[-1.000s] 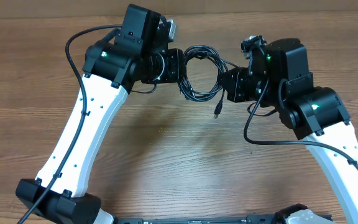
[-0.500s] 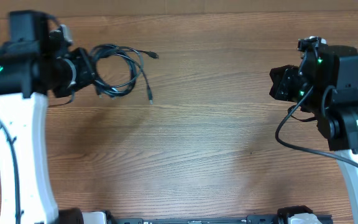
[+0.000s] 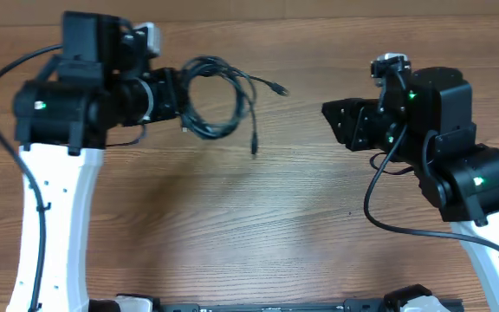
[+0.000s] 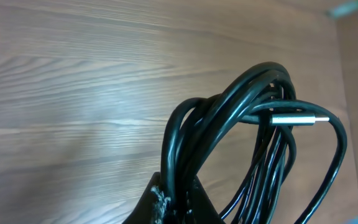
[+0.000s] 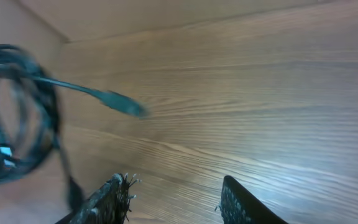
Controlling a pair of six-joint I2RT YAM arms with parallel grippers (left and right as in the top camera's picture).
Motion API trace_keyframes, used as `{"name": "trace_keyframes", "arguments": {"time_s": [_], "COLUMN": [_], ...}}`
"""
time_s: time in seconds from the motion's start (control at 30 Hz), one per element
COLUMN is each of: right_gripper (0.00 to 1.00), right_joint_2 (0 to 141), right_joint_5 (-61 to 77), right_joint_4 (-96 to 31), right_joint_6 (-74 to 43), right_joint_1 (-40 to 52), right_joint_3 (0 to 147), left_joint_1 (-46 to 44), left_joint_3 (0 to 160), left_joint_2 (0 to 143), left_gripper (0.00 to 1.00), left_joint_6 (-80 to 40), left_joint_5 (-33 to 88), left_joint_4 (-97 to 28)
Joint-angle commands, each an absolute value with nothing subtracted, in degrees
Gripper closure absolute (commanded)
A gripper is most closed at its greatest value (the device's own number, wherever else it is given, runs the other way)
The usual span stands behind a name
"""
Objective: Untangle cables
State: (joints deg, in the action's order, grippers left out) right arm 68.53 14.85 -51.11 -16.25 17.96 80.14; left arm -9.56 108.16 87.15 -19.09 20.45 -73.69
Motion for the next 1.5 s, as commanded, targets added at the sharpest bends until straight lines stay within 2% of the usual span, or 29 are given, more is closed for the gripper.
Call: {"name": "trace_keyframes", "arguments": {"time_s": [0.0, 0.17, 0.77, 0.97, 1.07, 1.13, 1.17, 1.23, 1.43, 1.47], "right_gripper": [0.55, 0.62, 0.62, 0.56, 0.56, 0.62, 0.70, 0.96, 0.96, 0.96], "right_joint_2": [68.25, 68.25, 68.25, 68.25, 68.25, 68.25, 68.25, 68.25, 68.23, 68.16], "right_joint_5": [15.55, 15.55, 15.57, 16.56, 17.72, 17.67, 17.67, 17.67, 15.09, 13.91], "right_joint_4": [-49.74, -48.84, -48.95, -49.34, -49.12, -49.15, -49.17, -49.32, -49.71, -50.11], "right_joint_6": [-17.91, -18.20, -18.31, -18.28, -18.28, -18.24, -18.24, -18.26, -18.22, -18.22], "right_joint_1": [20.56, 22.37, 23.86, 24.10, 24.12, 24.10, 24.12, 24.12, 24.10, 24.10], "right_joint_3": [80.44, 80.44, 80.44, 80.44, 80.44, 80.44, 80.44, 80.44, 80.44, 80.44], "left_joint_1": [-12.71, -16.10, -21.58, -23.24, -24.05, -24.18, -24.18, -24.18, -23.86, -23.49], "left_joint_3": [108.90, 108.90, 108.90, 108.90, 108.90, 108.90, 108.90, 108.90, 108.90, 108.92], "left_joint_2": [87.29, 87.90, 88.07, 88.07, 88.07, 88.07, 88.07, 88.07, 88.07, 88.05], "left_gripper": [0.96, 0.96, 0.96, 0.96, 0.96, 0.96, 0.96, 0.96, 0.96, 0.92], "left_joint_6": [-19.94, -21.04, -22.98, -23.40, -23.40, -23.66, -23.66, -23.64, -23.59, -23.59], "left_joint_5": [21.12, 19.92, 19.94, 19.92, 19.90, 19.90, 19.90, 19.90, 17.45, 16.47], "left_joint_4": [-72.66, -72.31, -71.75, -71.02, -70.37, -70.15, -70.17, -70.22, -71.22, -71.92]}}
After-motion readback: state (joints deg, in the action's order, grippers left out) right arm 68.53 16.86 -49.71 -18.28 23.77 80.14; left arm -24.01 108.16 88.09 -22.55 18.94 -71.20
